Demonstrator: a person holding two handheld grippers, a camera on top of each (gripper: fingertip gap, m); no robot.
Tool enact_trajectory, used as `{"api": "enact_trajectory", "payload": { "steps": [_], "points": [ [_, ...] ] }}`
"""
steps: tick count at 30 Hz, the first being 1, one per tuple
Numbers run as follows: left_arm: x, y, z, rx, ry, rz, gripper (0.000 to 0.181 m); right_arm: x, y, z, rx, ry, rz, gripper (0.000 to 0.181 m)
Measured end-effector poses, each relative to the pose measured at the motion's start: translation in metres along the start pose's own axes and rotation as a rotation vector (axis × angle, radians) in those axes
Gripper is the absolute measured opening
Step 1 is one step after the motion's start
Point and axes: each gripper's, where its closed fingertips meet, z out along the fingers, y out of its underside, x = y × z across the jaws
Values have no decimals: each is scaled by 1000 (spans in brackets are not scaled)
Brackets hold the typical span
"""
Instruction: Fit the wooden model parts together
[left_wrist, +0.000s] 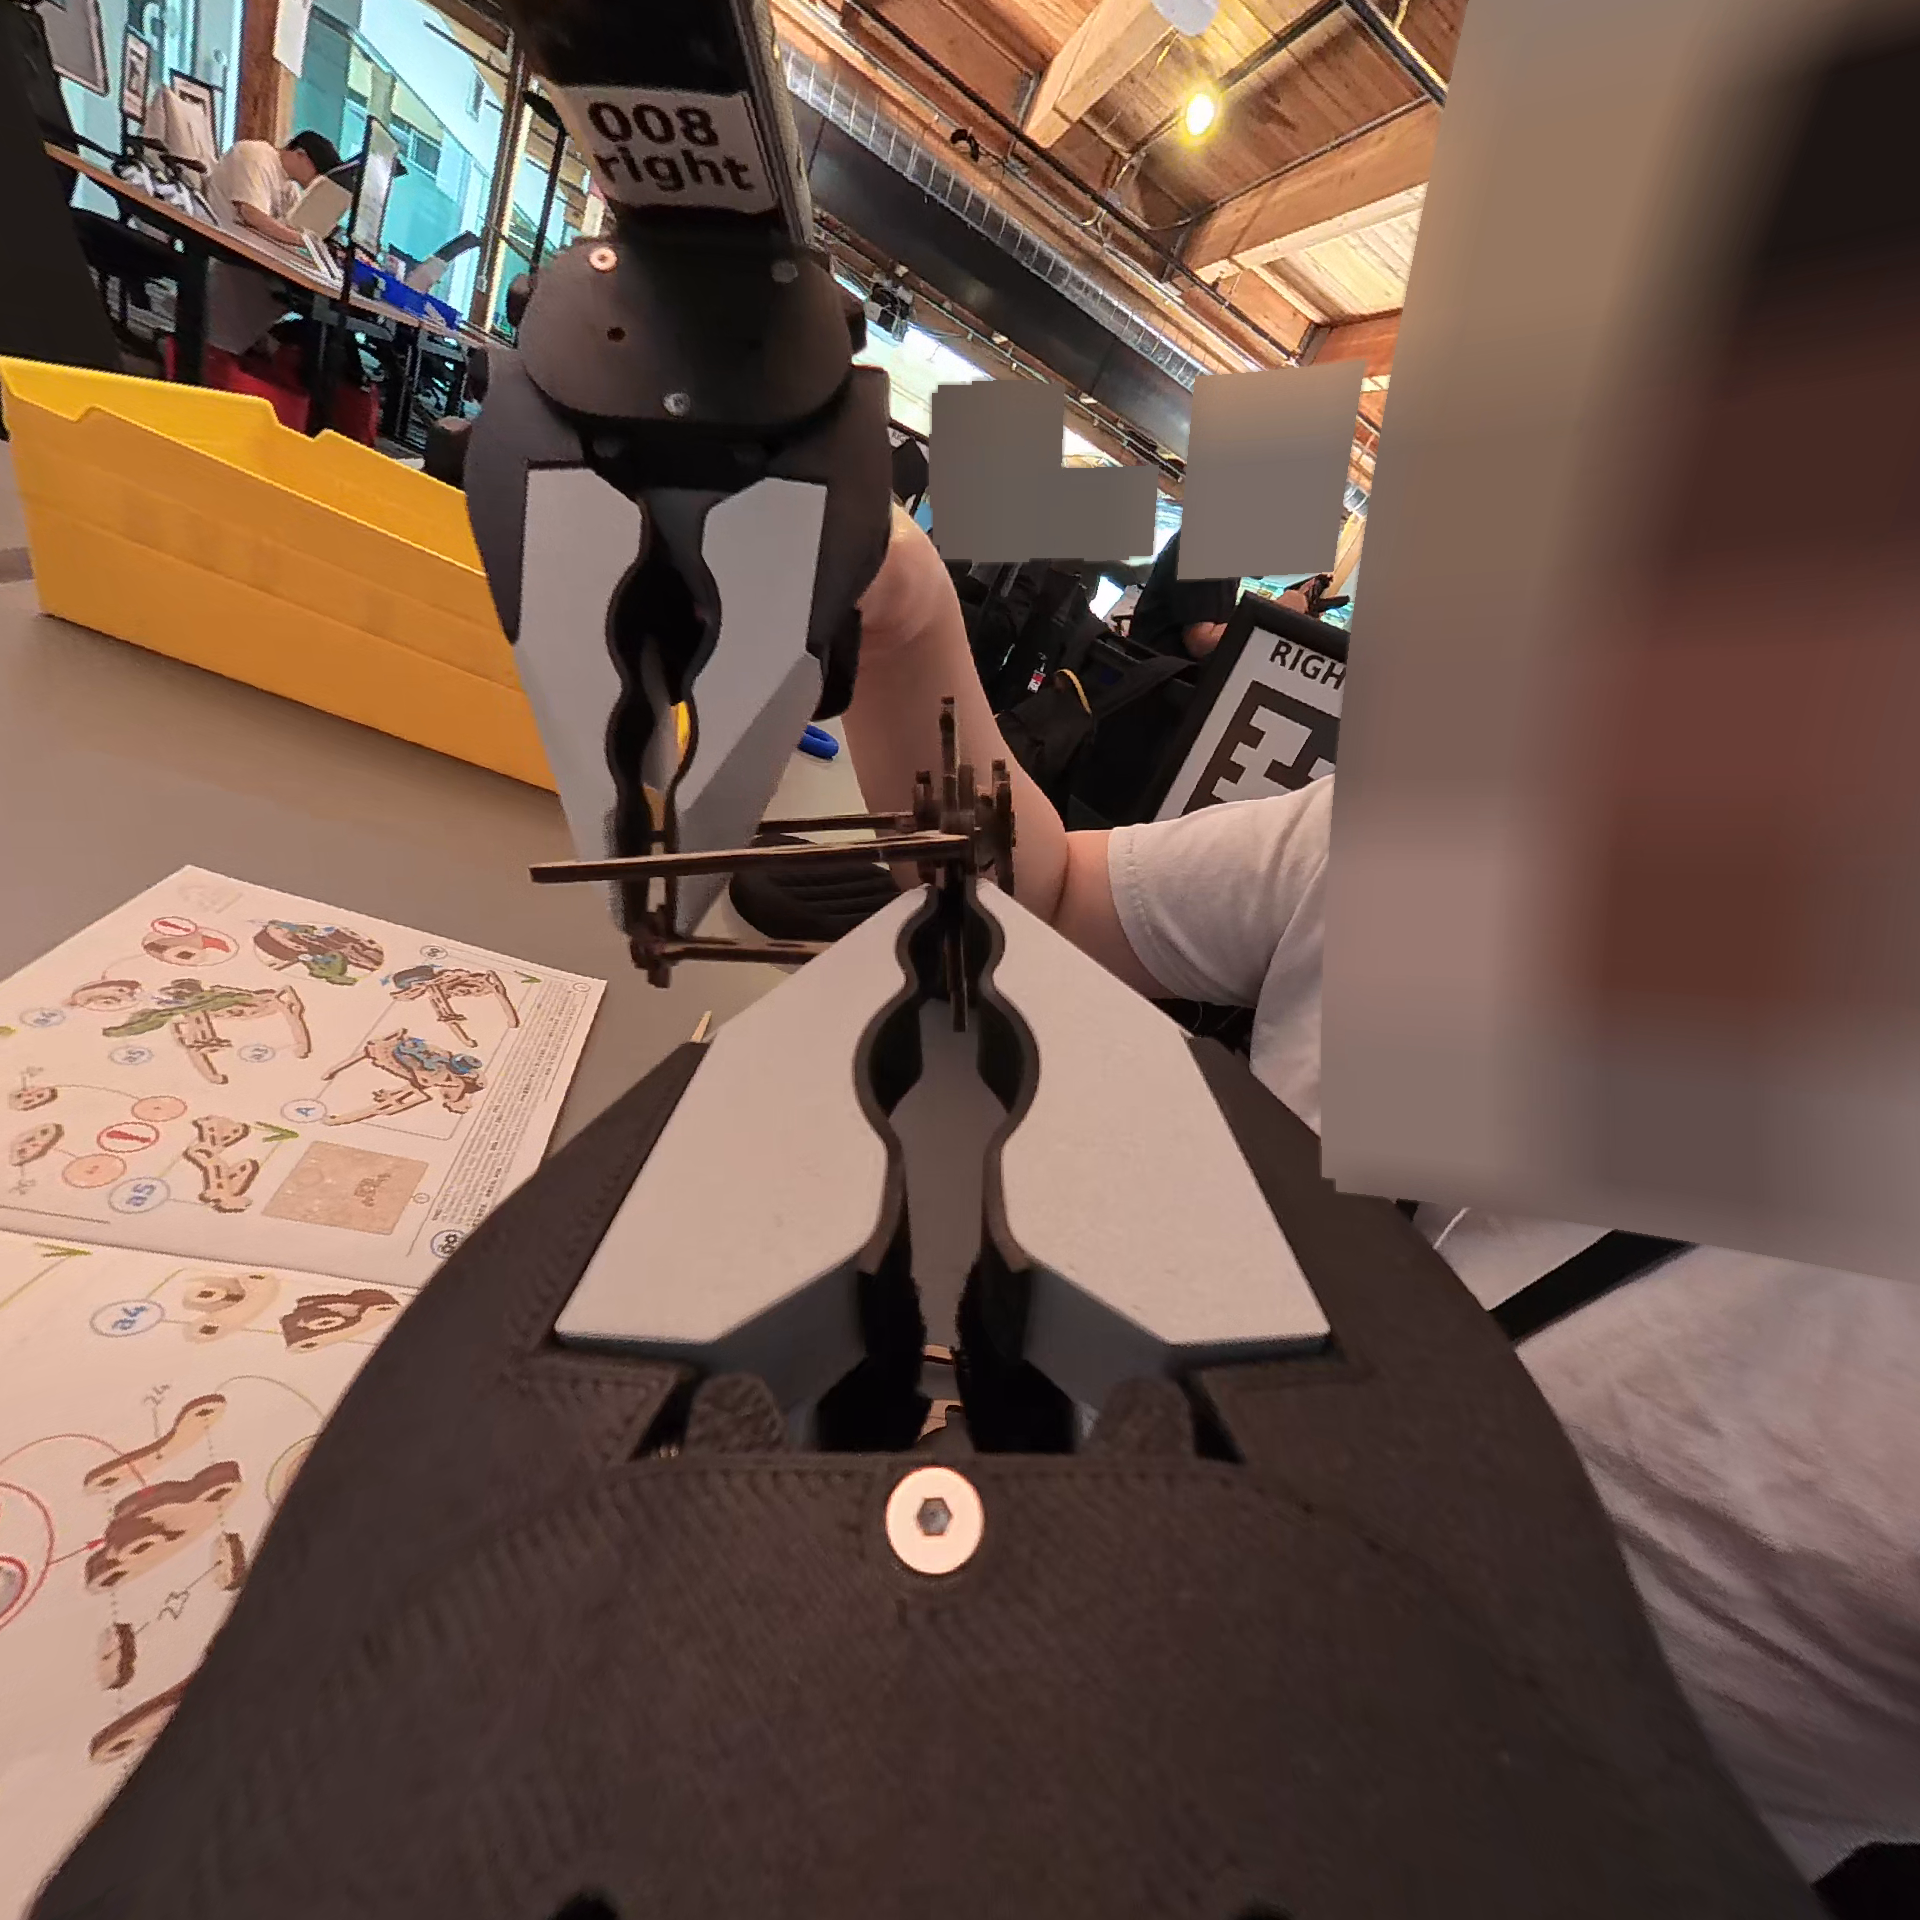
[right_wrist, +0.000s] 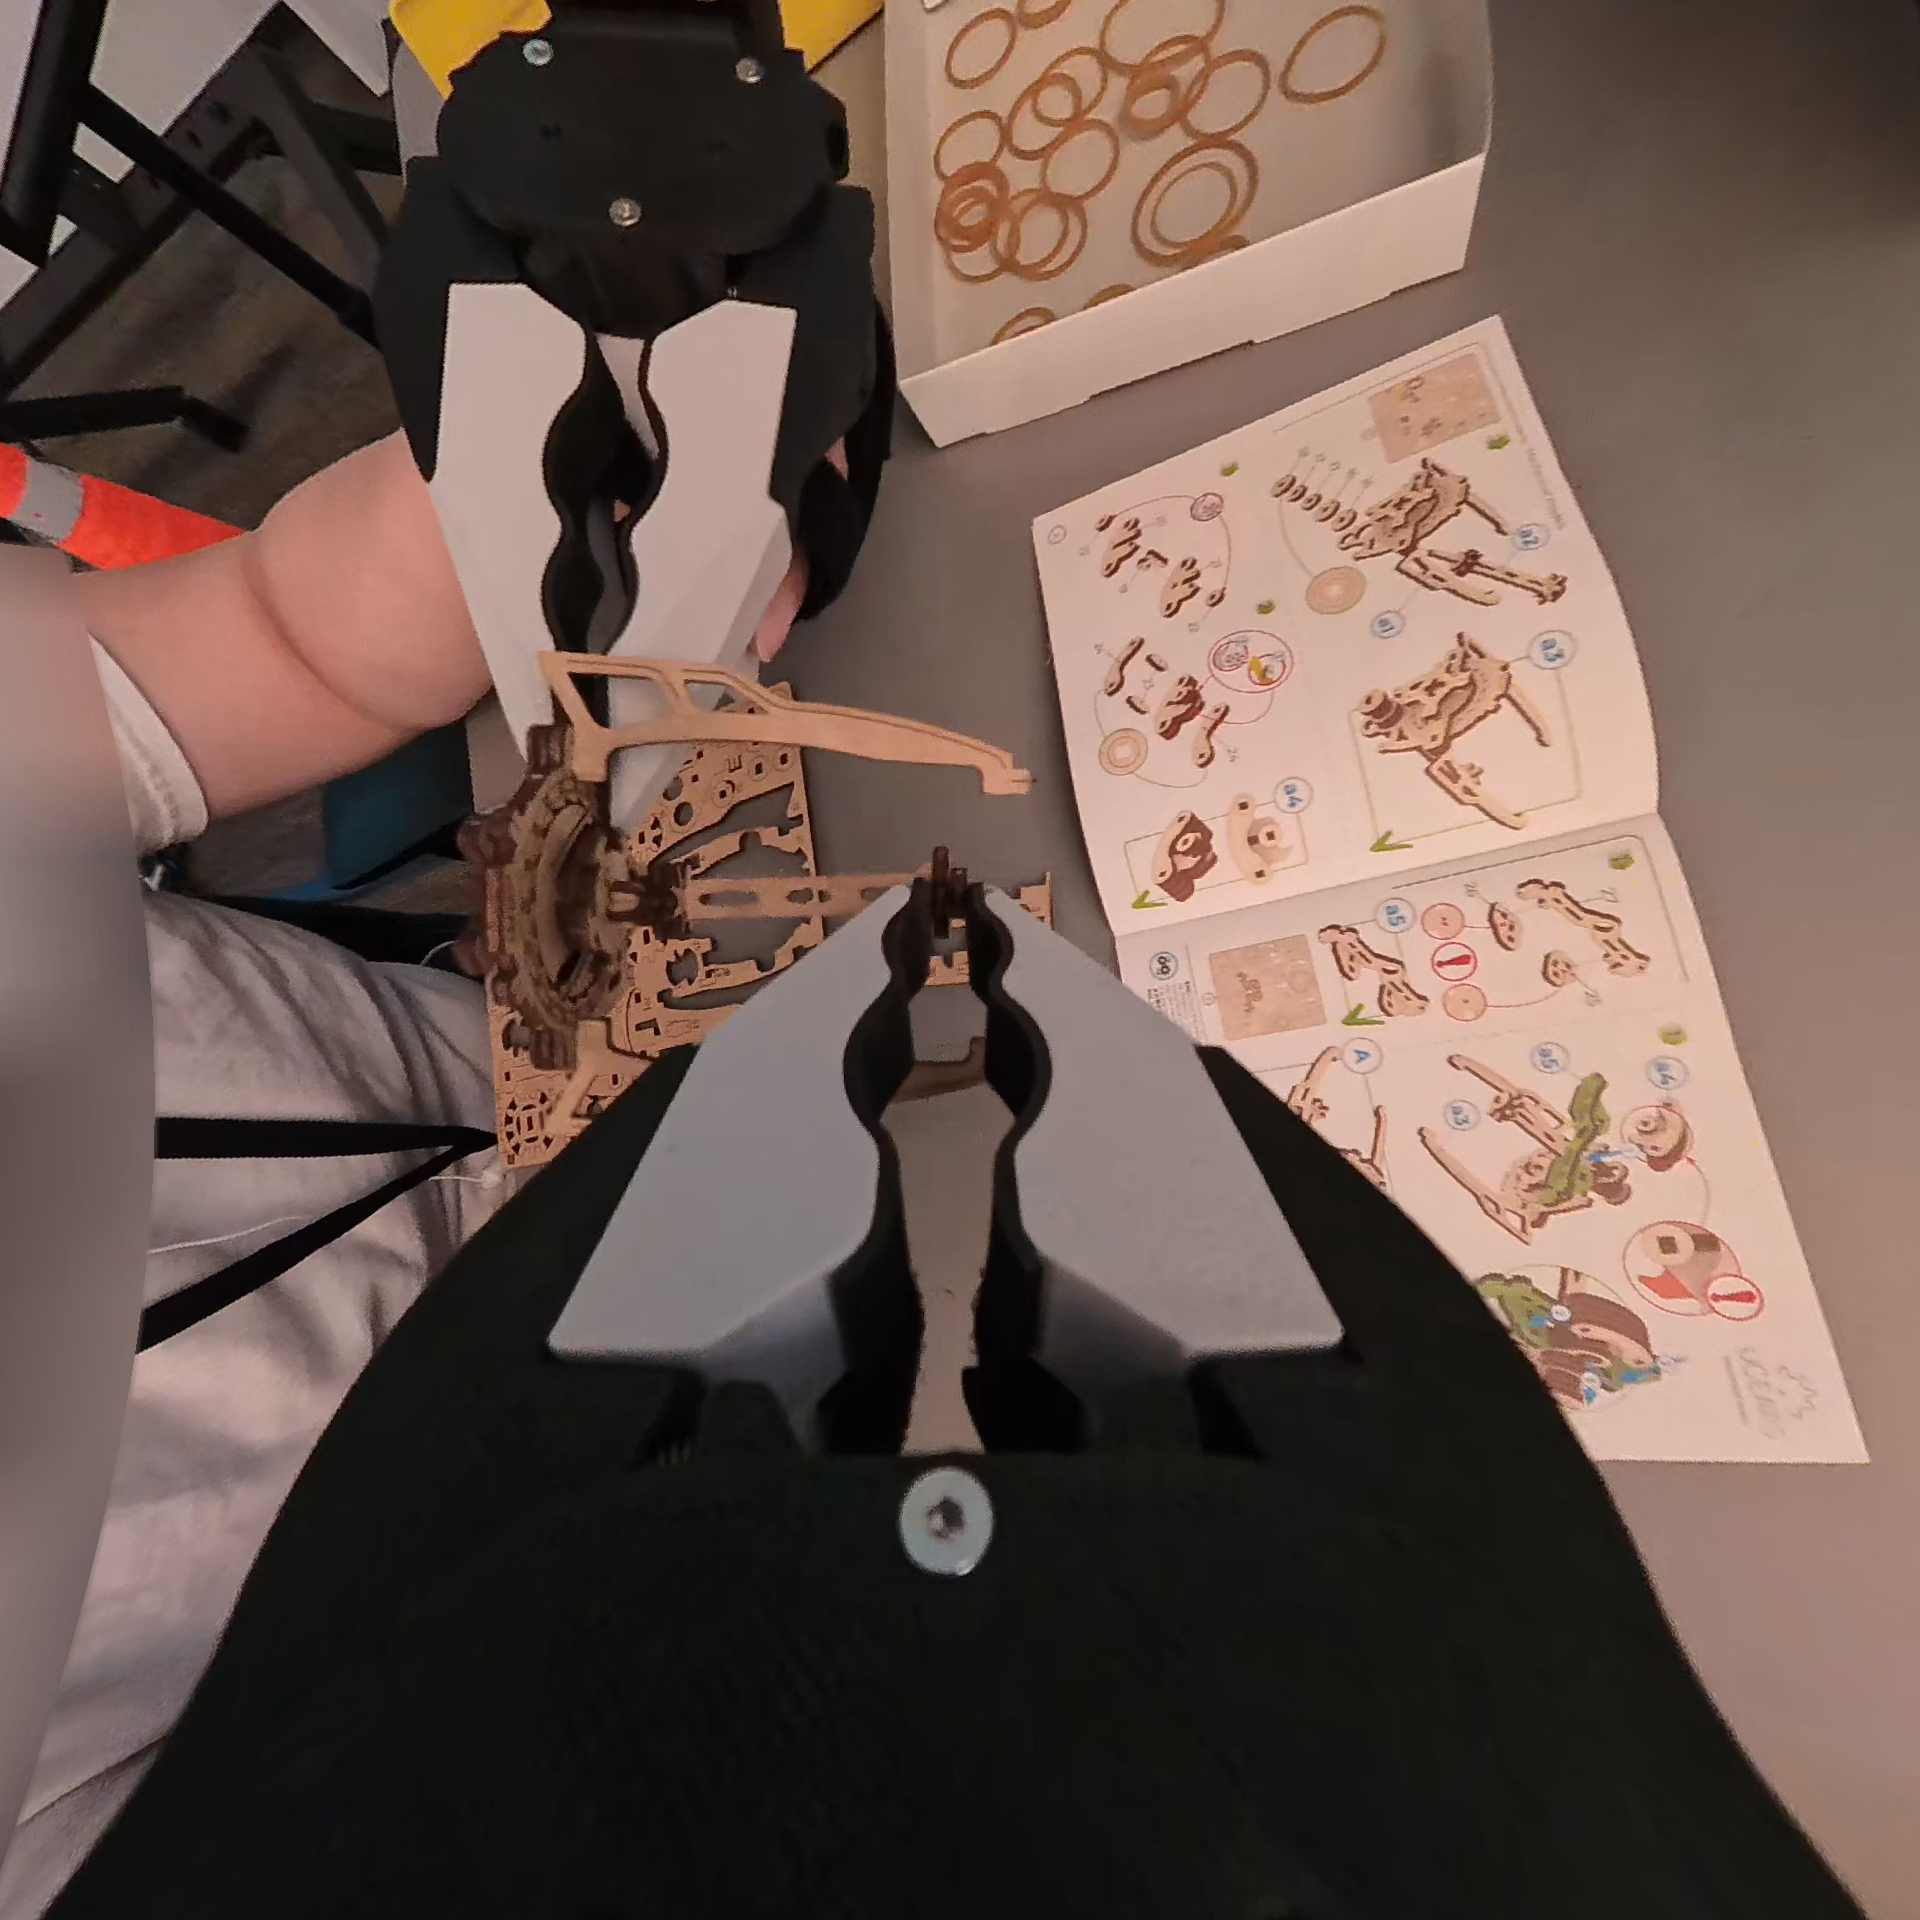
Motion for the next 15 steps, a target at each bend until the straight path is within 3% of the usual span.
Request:
{"api": "enact_trajectory", "payload": {
  "steps": [15],
  "points": [
    [-2,2,-1,-18,-23,5,0,0,6,7,-22,-63,91,4]
  ]
}}
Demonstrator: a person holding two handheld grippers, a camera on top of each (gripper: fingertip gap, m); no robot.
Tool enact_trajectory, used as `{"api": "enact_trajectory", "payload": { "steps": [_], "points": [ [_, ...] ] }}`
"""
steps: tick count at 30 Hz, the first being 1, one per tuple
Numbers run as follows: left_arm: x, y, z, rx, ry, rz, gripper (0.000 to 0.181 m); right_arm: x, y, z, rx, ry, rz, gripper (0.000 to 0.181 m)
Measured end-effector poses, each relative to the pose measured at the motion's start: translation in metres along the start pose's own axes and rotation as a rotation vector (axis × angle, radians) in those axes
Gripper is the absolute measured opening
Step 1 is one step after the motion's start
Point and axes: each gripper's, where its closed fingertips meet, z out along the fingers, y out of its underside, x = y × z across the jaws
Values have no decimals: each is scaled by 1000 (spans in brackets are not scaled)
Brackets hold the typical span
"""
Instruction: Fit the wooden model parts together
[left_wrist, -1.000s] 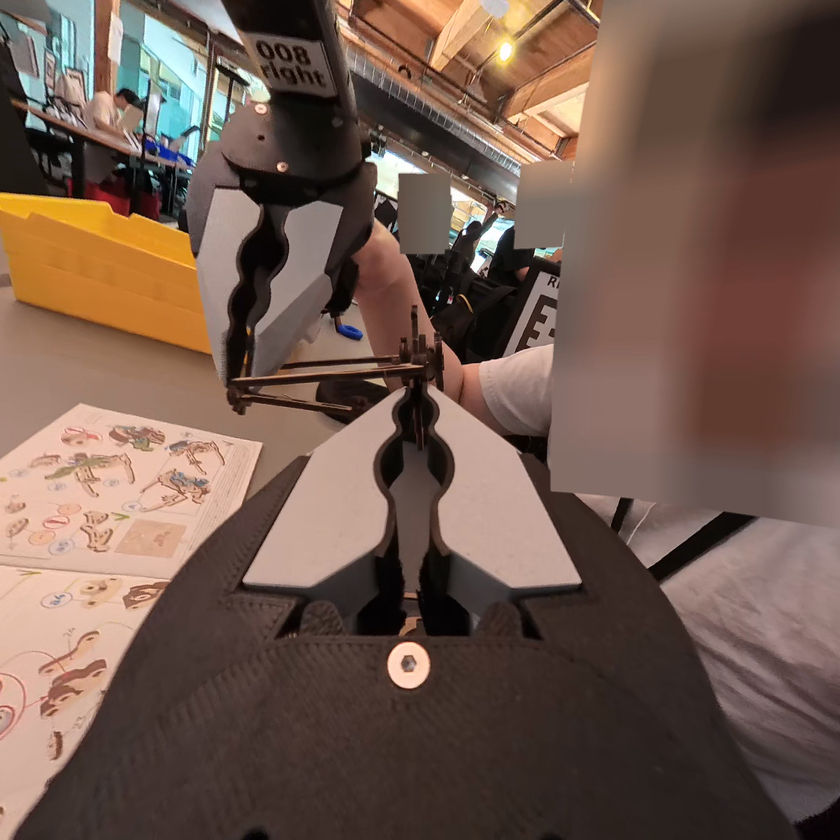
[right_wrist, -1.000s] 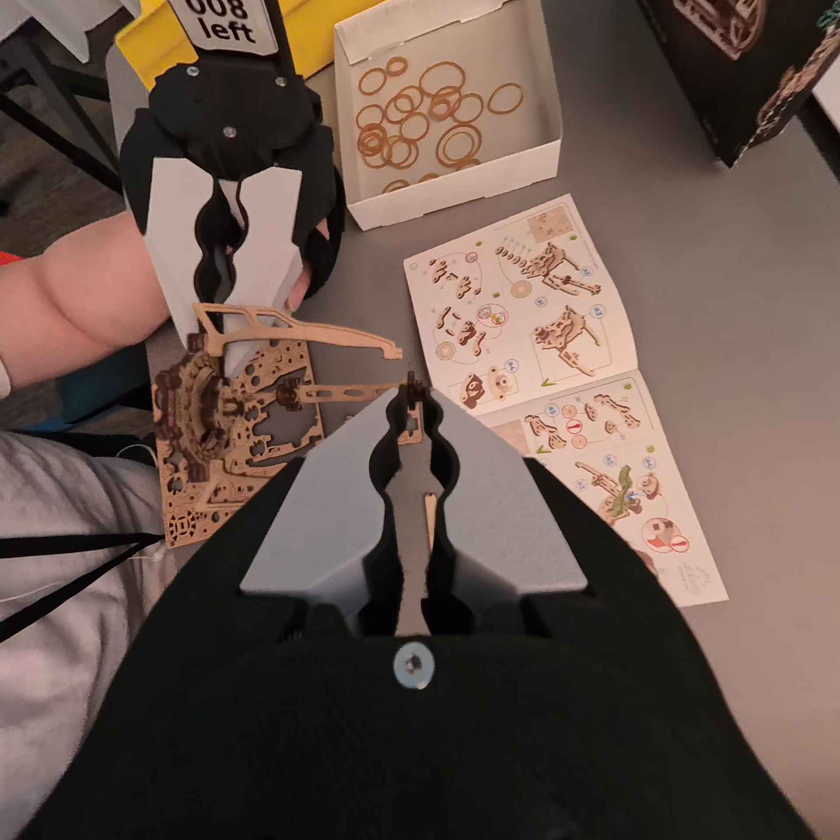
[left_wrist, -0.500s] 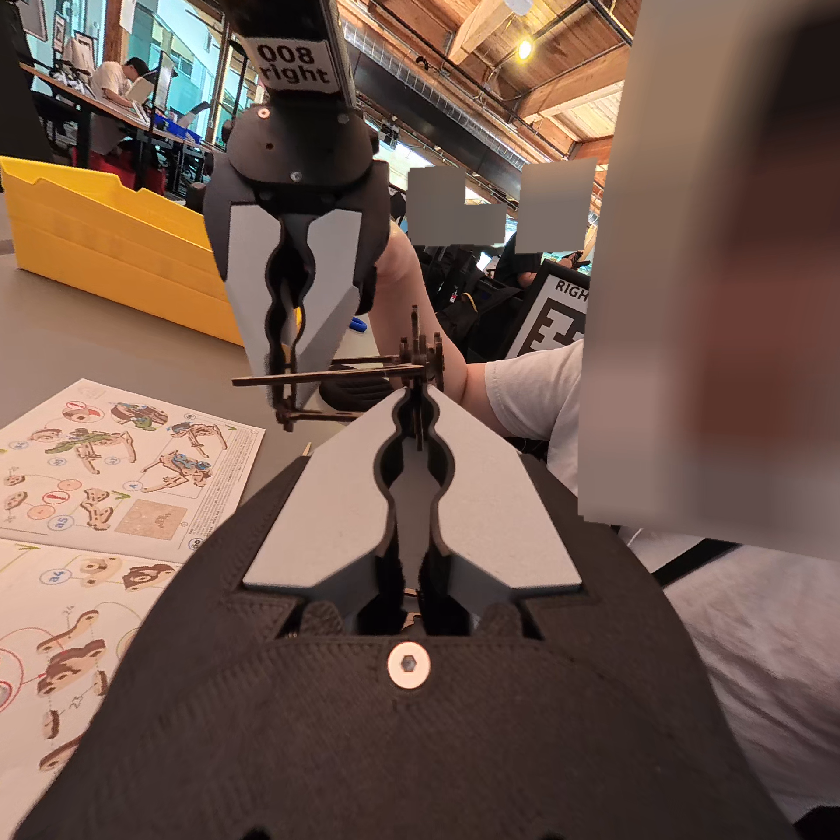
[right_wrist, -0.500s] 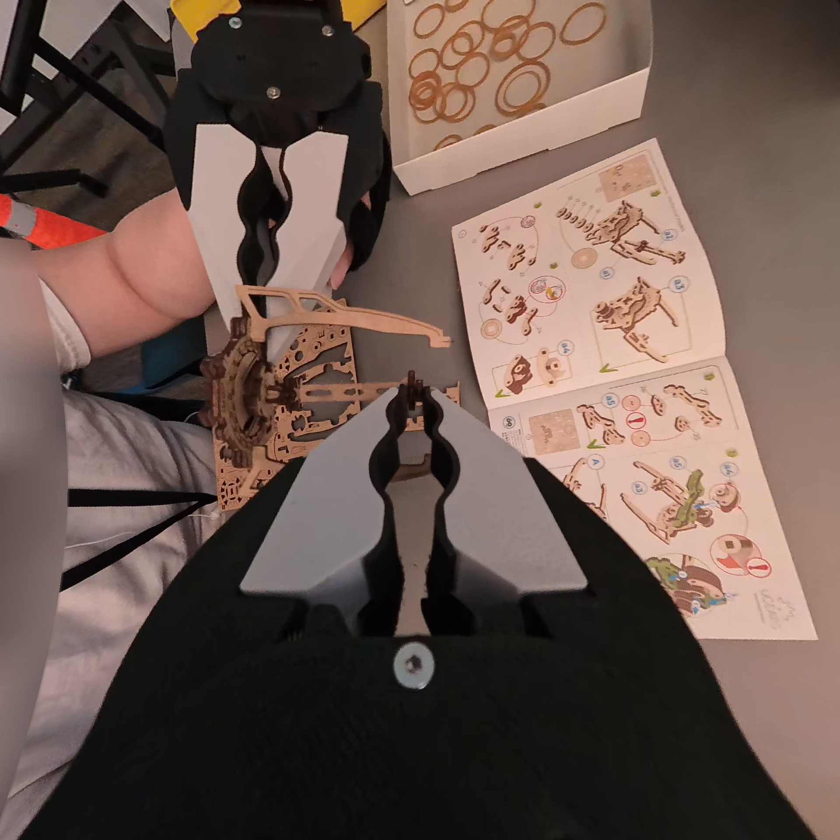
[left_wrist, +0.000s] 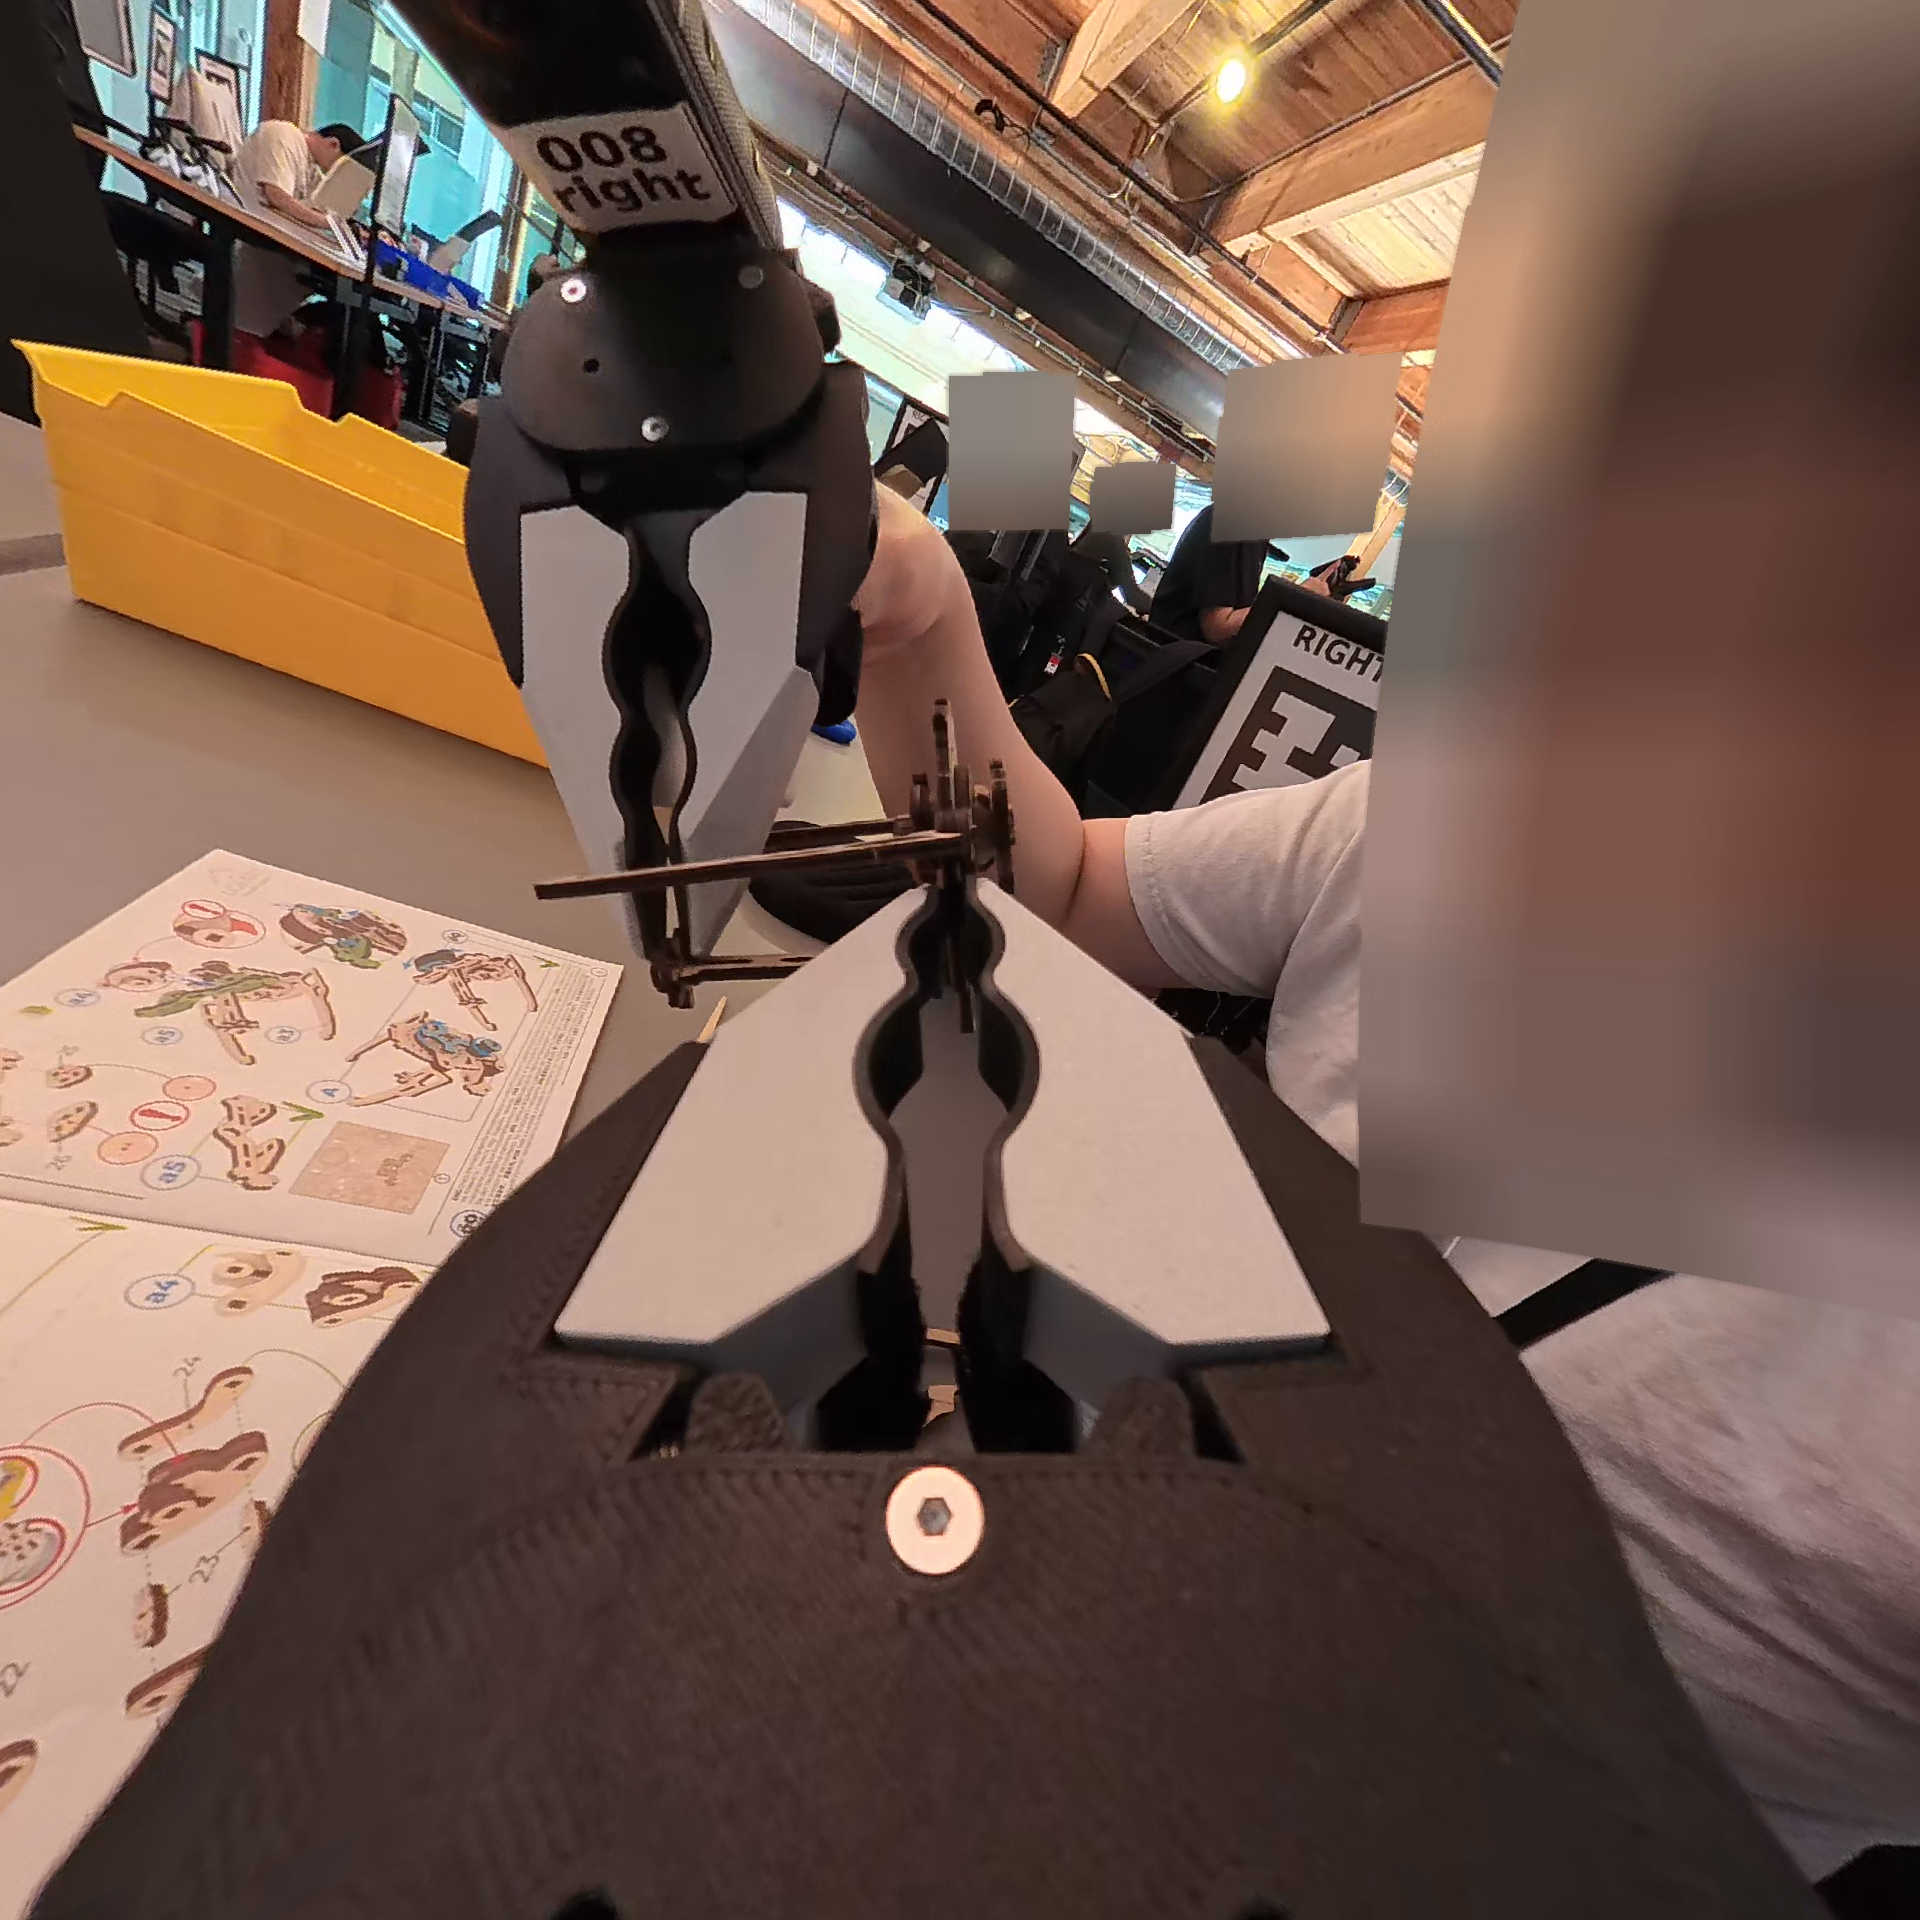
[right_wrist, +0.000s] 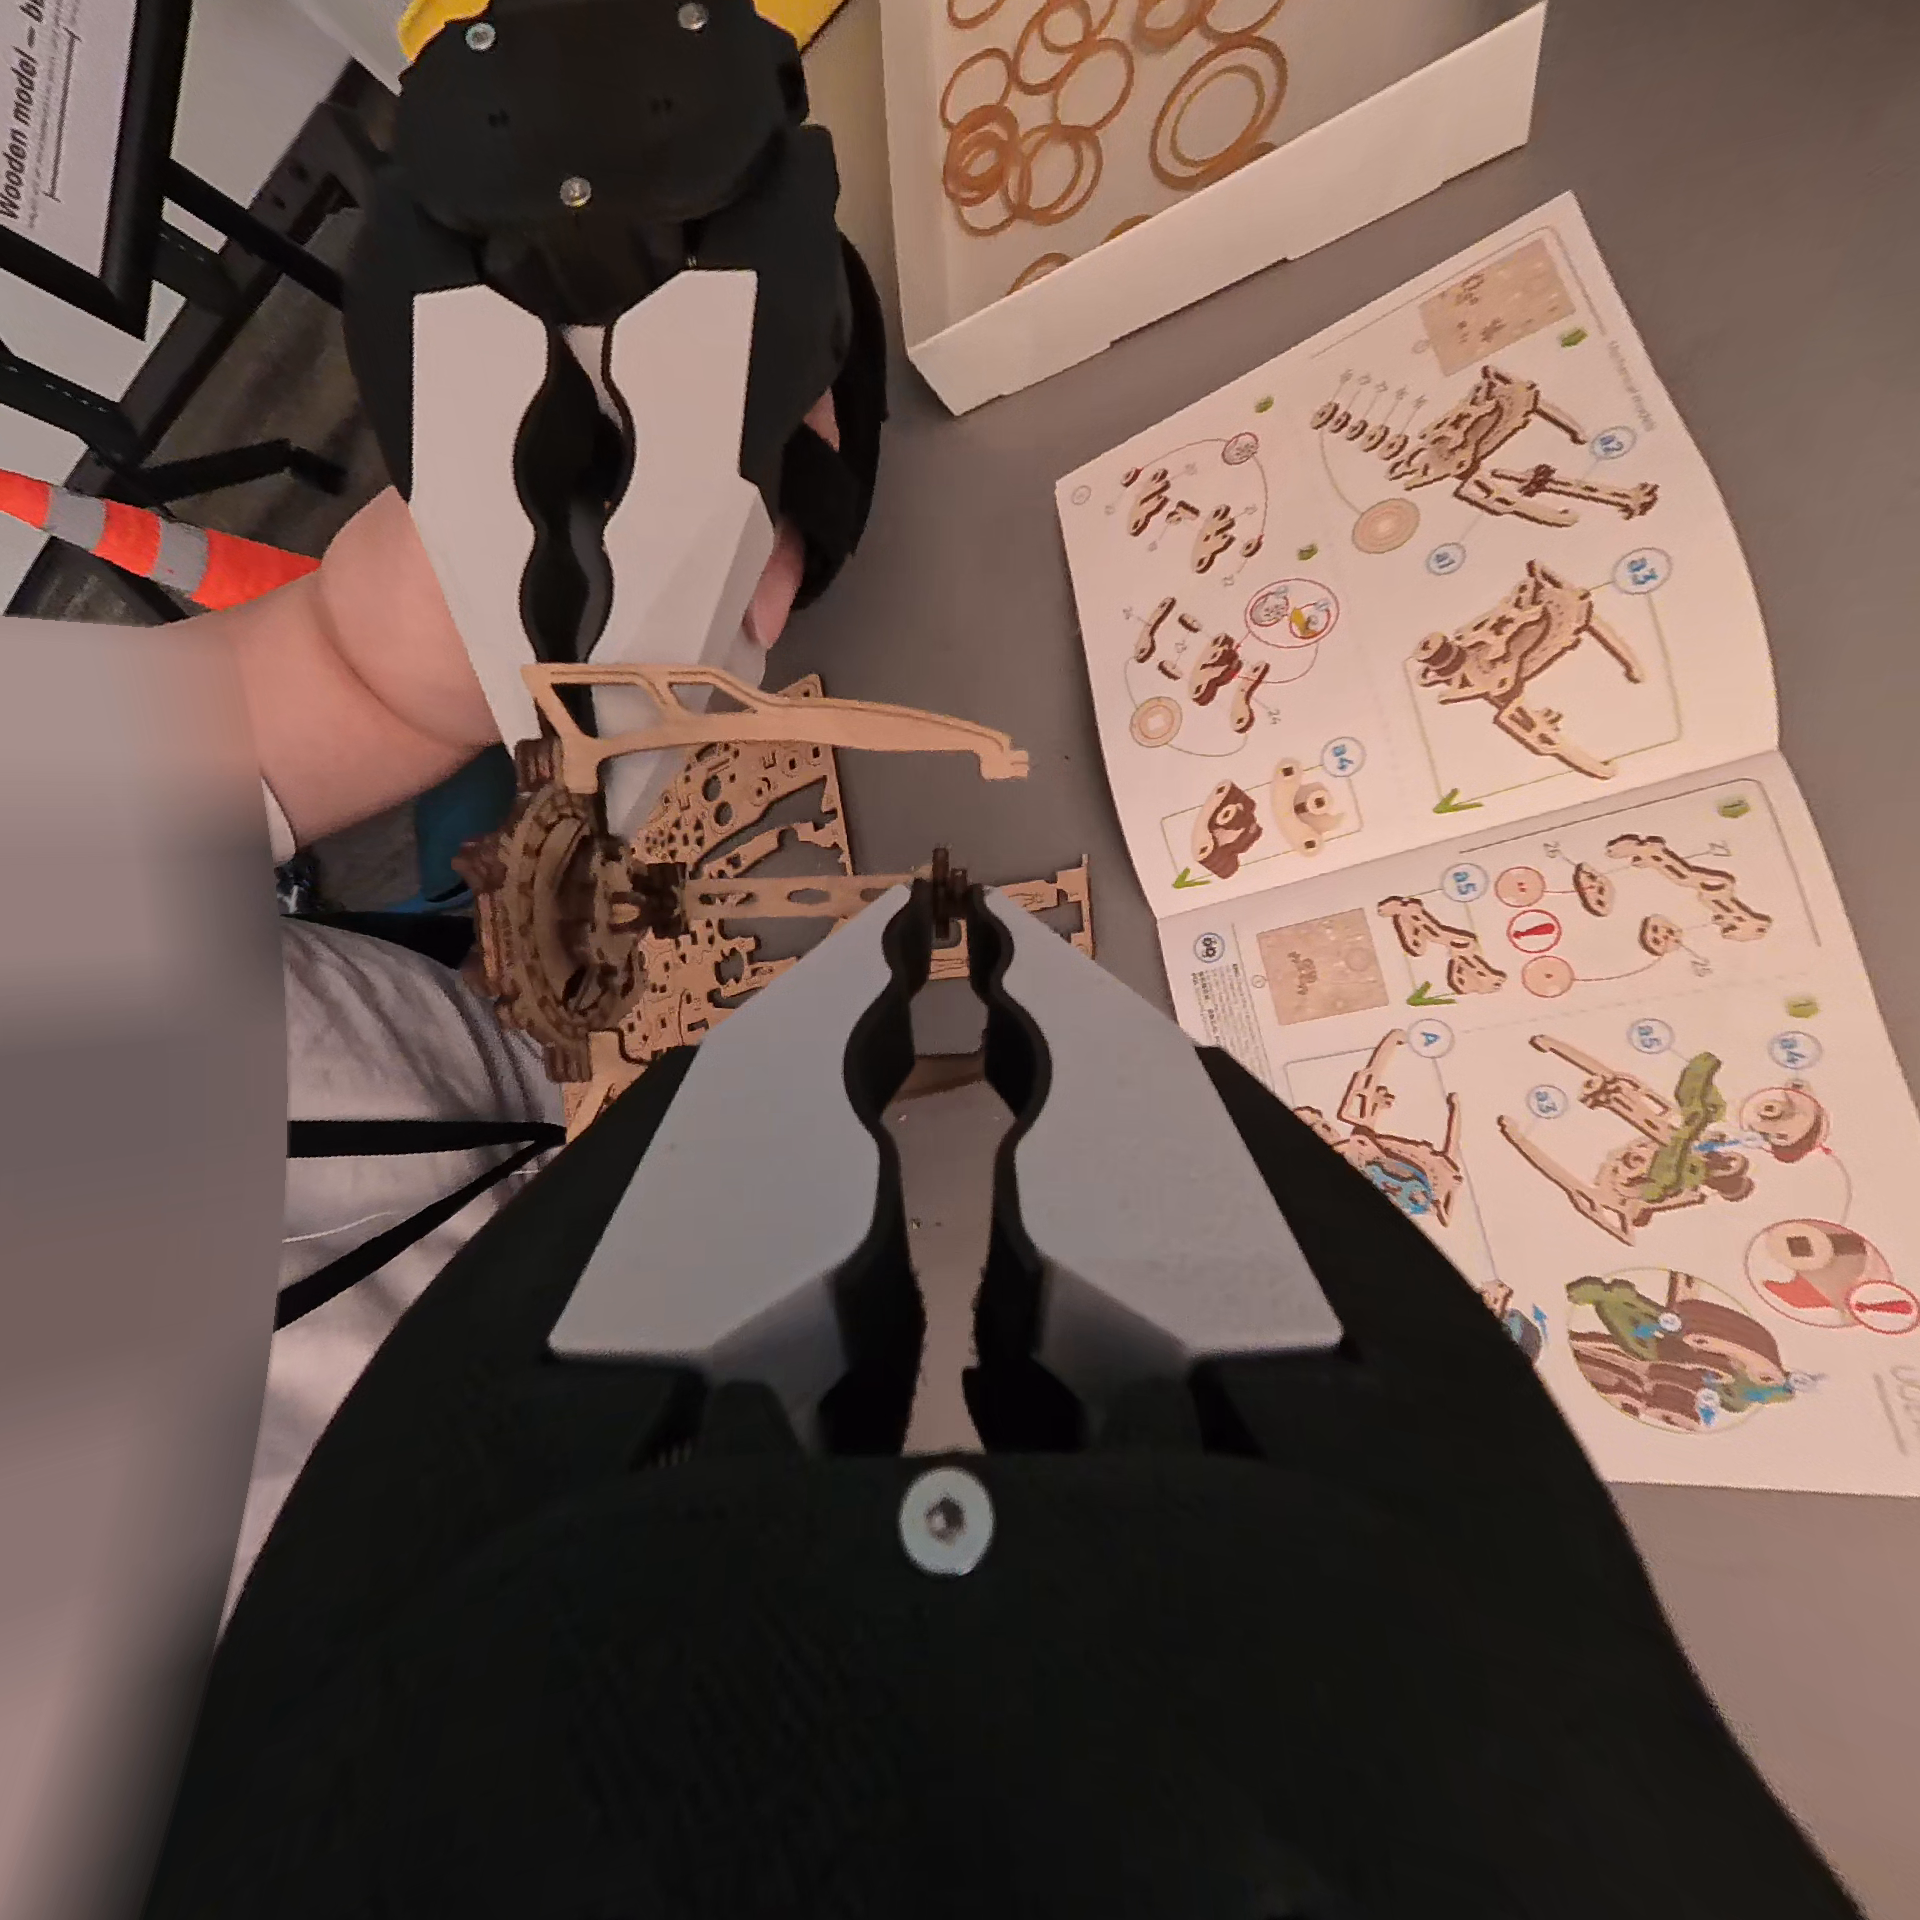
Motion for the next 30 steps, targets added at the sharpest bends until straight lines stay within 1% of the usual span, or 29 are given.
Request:
{"api": "enact_trajectory", "payload": {
  "steps": [5,13,17,22,25,30],
  "points": [
    [-2,1,0,-13,-21,6,0,2,1,1,0,-5,23,5],
    [-12,-5,-4,18,-71,-23,0,8,-1,1,20,-7,109,4],
    [-10,-9,-6,38,-67,-20,0,5,-3,-2,47,-75,164,4],
    [-9,-5,-4,12,-63,6,1,1,2,5,4,-104,101,4],
    [-8,-5,-4,1,-75,36,2,-2,3,7,-2,-139,103,4],
    [-8,-7,-4,3,-92,82,2,-1,-2,4,23,-114,21,4]
  ]
}}
